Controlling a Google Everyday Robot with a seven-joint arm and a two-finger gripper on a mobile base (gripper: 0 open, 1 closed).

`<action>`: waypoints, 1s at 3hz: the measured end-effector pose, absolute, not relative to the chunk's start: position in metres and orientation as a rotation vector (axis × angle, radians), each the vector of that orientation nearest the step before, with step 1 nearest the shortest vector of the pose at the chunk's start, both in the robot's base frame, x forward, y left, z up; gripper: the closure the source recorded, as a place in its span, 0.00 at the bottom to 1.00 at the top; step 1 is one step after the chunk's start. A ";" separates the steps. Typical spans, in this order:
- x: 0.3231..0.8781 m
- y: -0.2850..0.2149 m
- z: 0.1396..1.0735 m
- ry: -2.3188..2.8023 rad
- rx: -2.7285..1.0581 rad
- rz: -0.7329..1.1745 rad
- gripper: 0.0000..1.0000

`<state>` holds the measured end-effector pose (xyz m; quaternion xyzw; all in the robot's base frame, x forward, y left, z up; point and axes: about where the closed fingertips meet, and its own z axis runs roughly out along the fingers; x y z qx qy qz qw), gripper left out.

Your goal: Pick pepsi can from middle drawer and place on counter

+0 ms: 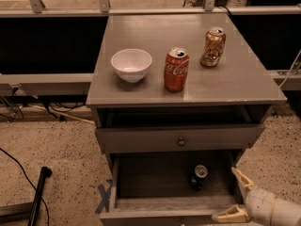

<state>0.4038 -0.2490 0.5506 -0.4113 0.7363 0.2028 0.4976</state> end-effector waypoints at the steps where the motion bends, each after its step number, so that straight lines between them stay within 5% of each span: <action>1: 0.405 -0.244 0.548 1.777 -0.970 0.484 0.00; 3: 0.436 -0.227 0.501 1.793 -1.025 0.429 0.12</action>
Offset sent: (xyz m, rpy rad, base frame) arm 0.0392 0.0269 -0.0529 -0.1008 -0.0457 -0.0236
